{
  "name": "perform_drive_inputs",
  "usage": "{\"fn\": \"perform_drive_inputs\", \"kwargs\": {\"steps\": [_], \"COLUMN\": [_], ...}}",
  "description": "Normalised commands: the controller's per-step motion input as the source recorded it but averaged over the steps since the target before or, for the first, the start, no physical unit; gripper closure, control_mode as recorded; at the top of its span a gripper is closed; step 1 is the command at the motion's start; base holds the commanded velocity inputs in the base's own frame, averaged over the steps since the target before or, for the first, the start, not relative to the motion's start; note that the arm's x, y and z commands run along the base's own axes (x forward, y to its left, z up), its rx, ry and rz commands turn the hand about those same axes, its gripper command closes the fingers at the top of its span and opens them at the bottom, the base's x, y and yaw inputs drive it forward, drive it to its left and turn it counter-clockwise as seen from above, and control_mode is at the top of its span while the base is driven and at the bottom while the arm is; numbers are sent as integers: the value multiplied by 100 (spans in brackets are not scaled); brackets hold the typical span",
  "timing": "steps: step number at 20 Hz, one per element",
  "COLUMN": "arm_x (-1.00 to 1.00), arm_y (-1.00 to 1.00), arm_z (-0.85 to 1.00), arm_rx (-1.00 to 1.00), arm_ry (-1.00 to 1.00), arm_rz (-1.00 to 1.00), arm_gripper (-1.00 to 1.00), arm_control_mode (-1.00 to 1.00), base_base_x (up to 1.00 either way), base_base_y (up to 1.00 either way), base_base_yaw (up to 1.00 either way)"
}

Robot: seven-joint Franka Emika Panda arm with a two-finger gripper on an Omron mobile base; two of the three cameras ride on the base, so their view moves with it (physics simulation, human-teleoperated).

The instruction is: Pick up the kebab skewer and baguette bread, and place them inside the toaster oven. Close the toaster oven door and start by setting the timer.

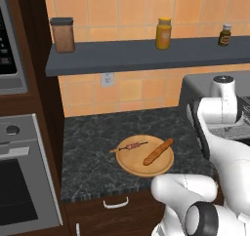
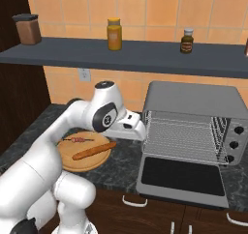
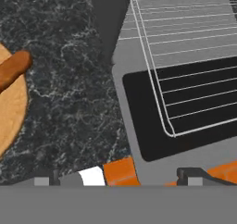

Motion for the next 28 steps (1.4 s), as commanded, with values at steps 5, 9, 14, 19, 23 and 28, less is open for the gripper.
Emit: {"fn": "perform_drive_inputs", "kwargs": {"steps": [5, 9, 14, 19, 23, 28], "arm_x": [70, 29, 0, 33, 52, 41], "arm_y": [71, 26, 29, 44, 37, 34], "arm_z": [-7, -29, -63, -50, -46, -44], "arm_rx": [1, 12, 22, 1, 0, 0], "arm_ry": [20, 2, -2, 0, 0, 0], "arm_rz": [-16, -27, -38, -16, 0, 0], "arm_gripper": [-100, -100, -100, -100, -100, -100], "arm_control_mode": [-100, -100, -100, -100, -100, -100], "base_base_x": [0, 0, 0, 0, 0, 0], "base_base_y": [0, 0, 0, 0, 0, 0], "base_base_yaw": [0, 0, 0, 0, 0, 0]}}
